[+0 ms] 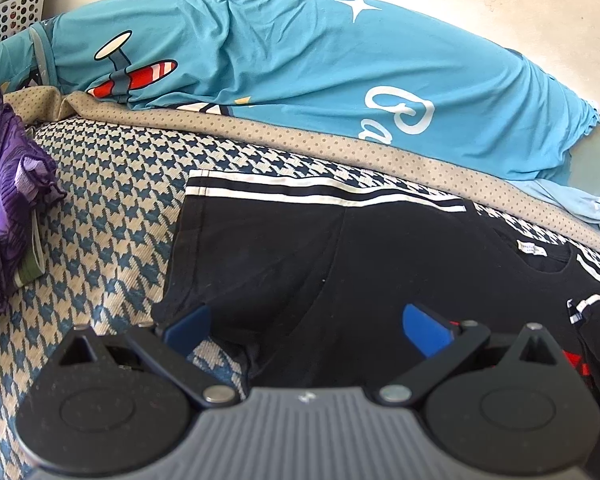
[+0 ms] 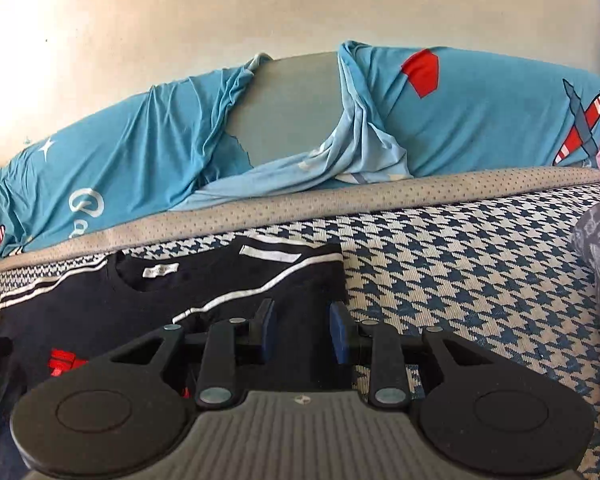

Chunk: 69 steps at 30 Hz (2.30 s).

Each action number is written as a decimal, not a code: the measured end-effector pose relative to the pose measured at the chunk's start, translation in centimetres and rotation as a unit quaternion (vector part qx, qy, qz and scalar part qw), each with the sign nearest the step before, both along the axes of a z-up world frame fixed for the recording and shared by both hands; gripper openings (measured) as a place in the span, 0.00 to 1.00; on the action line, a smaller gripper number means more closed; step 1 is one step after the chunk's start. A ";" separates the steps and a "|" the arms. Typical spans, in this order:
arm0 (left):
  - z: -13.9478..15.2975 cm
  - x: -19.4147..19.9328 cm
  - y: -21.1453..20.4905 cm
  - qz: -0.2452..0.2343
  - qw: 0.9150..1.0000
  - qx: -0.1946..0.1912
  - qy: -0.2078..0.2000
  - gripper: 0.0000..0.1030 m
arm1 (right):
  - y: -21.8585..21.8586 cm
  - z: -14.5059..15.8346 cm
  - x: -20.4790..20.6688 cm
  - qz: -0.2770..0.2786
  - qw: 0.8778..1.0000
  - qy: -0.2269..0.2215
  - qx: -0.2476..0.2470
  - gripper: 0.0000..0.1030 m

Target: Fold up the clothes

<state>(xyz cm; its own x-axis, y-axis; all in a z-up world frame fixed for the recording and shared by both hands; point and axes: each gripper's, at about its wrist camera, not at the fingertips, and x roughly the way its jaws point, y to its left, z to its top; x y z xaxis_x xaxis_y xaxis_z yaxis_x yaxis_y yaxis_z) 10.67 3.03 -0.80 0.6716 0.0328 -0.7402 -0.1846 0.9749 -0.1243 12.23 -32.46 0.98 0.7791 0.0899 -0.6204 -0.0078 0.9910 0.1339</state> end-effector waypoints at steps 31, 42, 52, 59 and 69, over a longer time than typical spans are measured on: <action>-1.2 2.2 12.0 0.096 0.963 -0.248 0.038 0.99 | 8.6 -1.5 -1.5 0.046 0.992 0.085 -0.077 0.43; -2.0 2.4 12.1 0.096 0.956 -0.275 0.037 0.98 | 8.9 -2.0 -1.1 0.049 0.991 0.099 -0.081 0.43; -1.7 2.5 11.0 0.091 0.956 -0.278 0.018 0.51 | 9.3 -2.2 -1.1 0.060 0.989 0.101 -0.094 0.43; -1.9 2.0 10.4 0.106 0.958 -0.266 0.005 0.29 | 9.3 -2.3 -1.1 0.062 0.988 0.101 -0.099 0.44; -0.1 2.7 5.9 0.030 0.985 -0.168 -0.025 0.20 | 9.0 -2.5 -1.2 0.063 0.988 0.103 -0.101 0.44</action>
<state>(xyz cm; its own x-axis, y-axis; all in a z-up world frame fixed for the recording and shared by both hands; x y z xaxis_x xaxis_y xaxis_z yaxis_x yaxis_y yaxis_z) 13.33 8.98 -0.86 0.7115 -0.1673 -0.6825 -0.2269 0.8645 -0.4485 11.01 -23.46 -1.51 0.6246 0.0359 -0.7801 -0.1250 0.9907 -0.0545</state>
